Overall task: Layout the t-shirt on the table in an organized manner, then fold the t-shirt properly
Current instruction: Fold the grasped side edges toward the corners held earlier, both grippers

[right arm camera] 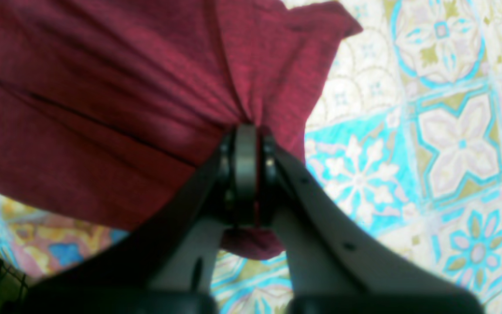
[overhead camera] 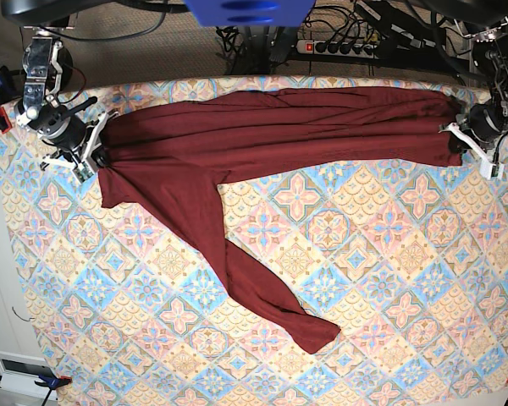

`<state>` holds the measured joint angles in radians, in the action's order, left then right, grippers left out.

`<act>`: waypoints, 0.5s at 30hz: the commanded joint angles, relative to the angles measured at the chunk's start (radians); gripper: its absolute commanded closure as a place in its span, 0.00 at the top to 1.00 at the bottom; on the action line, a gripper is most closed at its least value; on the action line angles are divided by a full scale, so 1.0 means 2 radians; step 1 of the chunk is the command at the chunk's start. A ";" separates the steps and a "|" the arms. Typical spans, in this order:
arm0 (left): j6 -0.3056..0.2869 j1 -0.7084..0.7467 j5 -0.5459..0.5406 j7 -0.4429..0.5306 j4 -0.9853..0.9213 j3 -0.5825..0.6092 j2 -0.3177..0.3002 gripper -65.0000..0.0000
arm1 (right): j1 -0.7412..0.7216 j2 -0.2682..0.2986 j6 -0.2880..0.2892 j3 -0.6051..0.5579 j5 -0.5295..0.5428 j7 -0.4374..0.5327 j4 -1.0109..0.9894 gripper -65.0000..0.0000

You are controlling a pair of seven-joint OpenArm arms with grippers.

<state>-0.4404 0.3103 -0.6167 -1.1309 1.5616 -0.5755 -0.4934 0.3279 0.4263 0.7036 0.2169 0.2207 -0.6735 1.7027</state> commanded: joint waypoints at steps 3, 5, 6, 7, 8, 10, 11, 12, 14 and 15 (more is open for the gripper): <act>0.001 -0.004 0.004 0.003 0.007 -0.004 -0.011 0.03 | -0.005 0.009 -0.003 0.003 0.004 0.009 0.007 0.01; 0.002 -0.003 0.003 0.003 0.007 -0.006 -0.011 0.11 | -0.007 0.009 -0.003 0.005 0.004 -0.008 0.007 0.01; 0.002 -0.003 0.003 0.003 0.007 -0.006 -0.011 0.17 | -0.007 0.009 -0.003 0.006 0.004 -0.022 0.007 0.01; 0.002 -0.003 0.002 0.003 0.007 -0.006 -0.011 0.23 | -0.008 0.009 -0.003 0.006 0.004 -0.029 0.007 0.01; 0.001 -0.002 0.001 0.003 0.007 -0.006 -0.011 0.29 | -0.008 0.009 -0.003 0.006 0.004 -0.032 0.007 0.03; 0.001 -0.001 -0.010 0.003 0.007 -0.006 -0.011 0.44 | -0.008 0.009 -0.003 0.007 0.004 -0.033 0.007 0.09; 0.001 -0.001 -0.020 0.003 0.007 -0.006 -0.011 0.50 | -0.008 0.009 -0.003 0.008 0.004 -0.035 0.009 0.12; 0.001 0.000 -0.033 0.003 0.007 -0.006 -0.011 0.55 | -0.008 0.009 -0.003 0.008 0.004 -0.036 0.010 0.16; 0.001 0.000 -0.061 0.003 0.007 -0.010 -0.013 0.61 | -0.008 0.007 -0.003 0.023 0.004 -0.036 0.013 0.24; 0.001 0.000 -0.073 0.003 0.007 -0.020 -0.013 0.60 | -0.008 0.007 -0.003 0.032 0.004 -0.036 0.014 0.27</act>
<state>-0.4381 0.3157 -0.7479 -1.1404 1.5616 -0.5972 -0.4931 0.3199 0.4179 0.7036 0.2646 0.2203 -0.7605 1.7103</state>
